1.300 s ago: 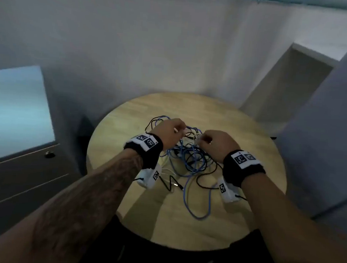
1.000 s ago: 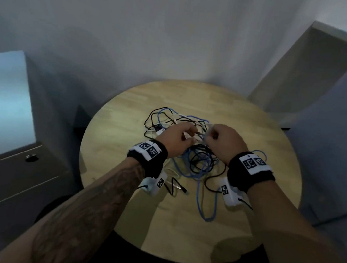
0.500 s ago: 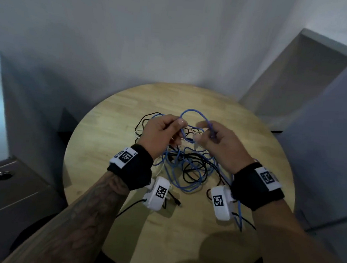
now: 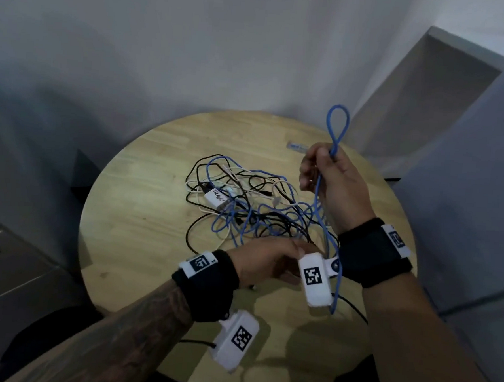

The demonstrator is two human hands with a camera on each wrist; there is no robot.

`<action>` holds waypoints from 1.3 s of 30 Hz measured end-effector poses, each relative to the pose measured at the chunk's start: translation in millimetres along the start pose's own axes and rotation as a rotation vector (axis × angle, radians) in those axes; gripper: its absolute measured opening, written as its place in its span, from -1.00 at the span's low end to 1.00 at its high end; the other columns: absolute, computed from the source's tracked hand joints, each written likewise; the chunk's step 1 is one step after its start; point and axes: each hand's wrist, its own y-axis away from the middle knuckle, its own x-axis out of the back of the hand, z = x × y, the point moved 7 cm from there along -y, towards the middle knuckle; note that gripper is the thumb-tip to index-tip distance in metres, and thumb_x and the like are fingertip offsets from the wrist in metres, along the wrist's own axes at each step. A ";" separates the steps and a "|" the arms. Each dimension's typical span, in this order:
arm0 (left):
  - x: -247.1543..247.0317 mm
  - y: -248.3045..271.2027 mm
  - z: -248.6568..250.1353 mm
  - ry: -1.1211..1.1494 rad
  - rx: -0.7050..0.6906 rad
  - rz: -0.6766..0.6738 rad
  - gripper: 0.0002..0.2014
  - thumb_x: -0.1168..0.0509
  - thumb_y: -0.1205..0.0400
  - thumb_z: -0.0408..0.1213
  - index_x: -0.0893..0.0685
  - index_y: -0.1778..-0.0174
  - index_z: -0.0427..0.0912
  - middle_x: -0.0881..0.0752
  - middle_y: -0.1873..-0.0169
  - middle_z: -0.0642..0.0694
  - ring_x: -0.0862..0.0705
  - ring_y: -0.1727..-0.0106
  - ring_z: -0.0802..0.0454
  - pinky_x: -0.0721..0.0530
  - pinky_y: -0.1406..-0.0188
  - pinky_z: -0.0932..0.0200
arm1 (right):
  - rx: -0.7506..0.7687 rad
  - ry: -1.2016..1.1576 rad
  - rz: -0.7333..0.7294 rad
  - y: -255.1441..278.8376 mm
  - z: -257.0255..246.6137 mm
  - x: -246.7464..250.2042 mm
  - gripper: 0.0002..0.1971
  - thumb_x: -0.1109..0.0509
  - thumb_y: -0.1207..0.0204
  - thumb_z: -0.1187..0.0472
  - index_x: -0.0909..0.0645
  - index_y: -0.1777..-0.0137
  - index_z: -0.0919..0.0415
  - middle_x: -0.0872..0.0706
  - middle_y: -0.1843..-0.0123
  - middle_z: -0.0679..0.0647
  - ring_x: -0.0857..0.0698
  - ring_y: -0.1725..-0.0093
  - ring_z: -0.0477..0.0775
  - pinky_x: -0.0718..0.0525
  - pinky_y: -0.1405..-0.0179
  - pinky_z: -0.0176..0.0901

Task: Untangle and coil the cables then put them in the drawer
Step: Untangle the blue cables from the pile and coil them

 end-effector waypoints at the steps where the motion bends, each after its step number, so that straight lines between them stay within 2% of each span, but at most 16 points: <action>1: -5.0 -0.9 -4.4 0.096 0.024 -0.026 -0.58 -0.20 -0.53 -0.18 -0.66 -0.28 -0.23 -0.65 -0.17 -0.21 -0.63 -0.16 -0.14 -0.61 -0.20 -0.01 | 0.001 -0.008 0.011 -0.1 0.6 1.4 -0.75 -0.10 -0.81 0.18 -0.56 0.04 0.16 -0.63 0.24 0.08 -0.51 0.34 0.11 -0.57 0.26 -0.15; 4: -13.1 -0.9 -10.0 0.346 0.032 -0.044 -0.58 -0.24 -0.63 0.03 -0.78 -0.18 -0.20 -0.62 -0.29 -0.30 -0.56 -0.33 -0.31 -0.44 -0.45 -0.26 | -0.008 -0.076 0.043 -3.4 1.5 7.0 -0.74 -0.10 -0.81 0.16 -0.56 0.05 0.16 -0.64 0.21 0.11 -0.51 0.37 0.11 -0.56 0.29 -0.15; 7: -11.7 -6.6 -7.7 0.269 -0.031 0.015 -0.36 -0.14 -0.63 0.27 -0.71 -0.29 -0.23 -0.65 -0.30 -0.29 -0.58 -0.36 -0.31 -0.50 -0.40 -0.23 | 0.016 0.038 0.038 -1.9 1.3 6.9 -0.76 -0.11 -0.81 0.19 -0.56 0.03 0.17 -0.65 0.20 0.11 -0.52 0.37 0.07 -0.55 0.29 -0.18; 10: 3.5 -7.0 9.8 0.120 -0.219 0.171 -0.59 -0.33 -0.63 -0.07 -0.69 -0.19 -0.38 -0.64 -0.27 -0.45 -0.64 -0.26 -0.34 -0.49 -0.44 -0.33 | 0.017 0.254 -0.006 5.1 7.5 -0.7 -0.78 -0.12 -0.80 0.23 -0.59 -0.01 0.16 -0.67 0.17 0.09 -0.55 0.33 0.02 -0.56 0.26 -0.21; 12: 16.8 -2.9 19.7 0.133 -0.279 0.225 -0.80 -0.33 -0.65 -0.27 -0.67 -0.04 -0.36 -0.69 -0.17 -0.46 -0.65 -0.28 -0.38 -0.49 -0.43 -0.33 | -0.001 0.273 -0.009 5.9 9.4 0.5 -0.78 -0.13 -0.80 0.23 -0.60 -0.02 0.15 -0.69 0.15 0.09 -0.59 0.29 0.04 -0.56 0.24 -0.18; 15: 22.2 1.1 29.0 0.268 -0.234 0.177 -0.89 -0.28 -0.67 -0.21 -0.60 0.11 -0.18 -0.77 -0.11 -0.30 -0.71 -0.25 -0.29 -0.52 -0.35 -0.22 | -0.009 0.174 0.042 1.7 6.7 10.4 -0.80 -0.13 -0.80 0.24 -0.59 -0.04 0.19 -0.69 0.16 0.08 -0.66 0.27 0.08 -0.58 0.28 -0.16; 18: 17.9 -1.3 32.4 0.033 -0.273 0.222 -0.82 -0.33 -0.67 -0.10 -0.73 0.11 -0.12 -0.78 0.06 -0.14 -0.71 -0.03 -0.11 -0.58 -0.11 -0.05 | 0.050 0.274 0.093 2.6 6.3 11.5 -0.83 -0.15 -0.79 0.27 -0.58 -0.08 0.24 -0.69 0.16 0.07 -0.65 0.28 -0.02 -0.57 0.29 -0.27; 21: 11.6 -4.6 32.2 -0.115 -0.325 0.248 -0.84 -0.35 -0.68 -0.23 -0.67 0.21 -0.17 -0.66 0.27 -0.11 -0.61 0.21 0.00 -0.53 0.10 0.03 | 0.113 0.368 0.068 4.3 8.7 5.3 -0.84 -0.18 -0.78 0.26 -0.59 -0.08 0.24 -0.69 0.15 0.06 -0.63 0.27 -0.07 -0.57 0.26 -0.37; 24: 29.4 -1.0 33.7 0.236 -0.257 0.309 -0.89 -0.22 -0.73 -0.32 -0.54 0.12 -0.20 -0.76 0.23 -0.18 -0.76 0.16 -0.14 -0.66 -0.02 -0.09 | 0.076 0.290 0.124 -0.9 10.5 16.0 -0.84 -0.18 -0.77 0.26 -0.59 -0.03 0.16 -0.70 0.21 0.02 -0.70 0.26 -0.03 -0.63 0.28 -0.26; 26: 47.1 5.0 40.9 0.379 -0.269 0.368 -0.87 -0.16 -0.75 -0.30 -0.52 0.12 -0.15 -0.61 0.46 -0.06 -0.66 0.41 -0.03 -0.71 0.08 -0.10 | -0.003 0.076 0.120 -3.3 14.0 19.7 -0.81 -0.17 -0.78 0.27 -0.59 0.02 0.16 -0.66 0.32 0.01 -0.69 0.32 0.00 -0.67 0.30 -0.19; 27: 56.4 8.9 46.9 0.313 -0.292 0.419 -0.86 -0.17 -0.76 -0.30 -0.54 0.12 -0.14 -0.47 0.53 0.01 -0.51 0.53 0.07 -0.69 0.29 0.00 | -0.038 0.005 0.087 -3.4 15.3 17.6 -0.79 -0.17 -0.78 0.28 -0.60 0.04 0.18 -0.59 0.39 0.02 -0.64 0.37 -0.02 -0.65 0.27 -0.16; 29: 70.0 16.8 61.1 0.031 -0.347 0.524 -0.87 -0.22 -0.74 -0.30 -0.58 0.13 -0.12 -0.33 0.54 0.07 -0.28 0.58 0.15 -0.38 0.58 0.24 | -0.041 0.132 -0.004 -0.2 11.3 10.4 -0.79 -0.22 -0.76 0.25 -0.65 0.07 0.18 -0.49 0.44 0.13 -0.50 0.42 -0.05 -0.56 0.22 -0.13; 31: 75.6 21.5 71.9 -0.099 -0.390 0.543 -0.91 -0.23 -0.73 -0.38 -0.57 0.06 -0.13 -0.31 0.52 0.04 -0.22 0.59 0.15 -0.18 0.60 0.30 | -0.039 0.410 -0.124 7.4 7.6 0.3 -0.80 -0.31 -0.72 0.13 -0.73 0.08 0.11 -0.56 0.37 0.30 -0.47 0.42 -0.07 -0.50 0.25 -0.19; 34: 80.3 26.1 81.0 -0.046 -0.427 0.515 -0.86 -0.20 -0.71 -0.46 -0.49 -0.06 -0.13 -0.31 0.49 -0.01 -0.21 0.58 0.14 -0.15 0.60 0.28 | -0.082 0.595 -0.311 21.0 9.2 -17.8 -0.70 -0.37 -0.67 -0.03 -0.75 0.17 0.15 -0.57 0.43 0.16 -0.52 0.44 -0.02 -0.49 0.31 -0.20; 36: 81.7 28.2 80.8 -0.073 -0.429 0.488 -0.88 -0.20 -0.72 -0.44 -0.50 -0.10 -0.14 -0.35 0.50 0.01 -0.25 0.57 0.14 -0.26 0.58 0.24 | -0.066 0.485 -0.232 18.5 2.6 -17.9 -0.65 -0.31 -0.72 0.06 -0.67 0.24 0.25 -0.59 0.51 -0.02 -0.53 0.50 -0.04 -0.52 0.33 -0.22; 39: 79.7 28.8 72.5 -0.328 -0.389 0.406 -0.95 -0.26 -0.70 -0.44 -0.63 0.01 -0.25 -0.55 0.49 0.01 -0.51 0.48 0.10 -0.57 0.36 0.17 | -0.044 -0.092 0.073 2.0 -13.2 11.4 -0.70 -0.18 -0.76 0.23 -0.57 0.20 0.28 -0.57 0.57 -0.12 -0.54 0.54 -0.06 -0.61 0.28 -0.15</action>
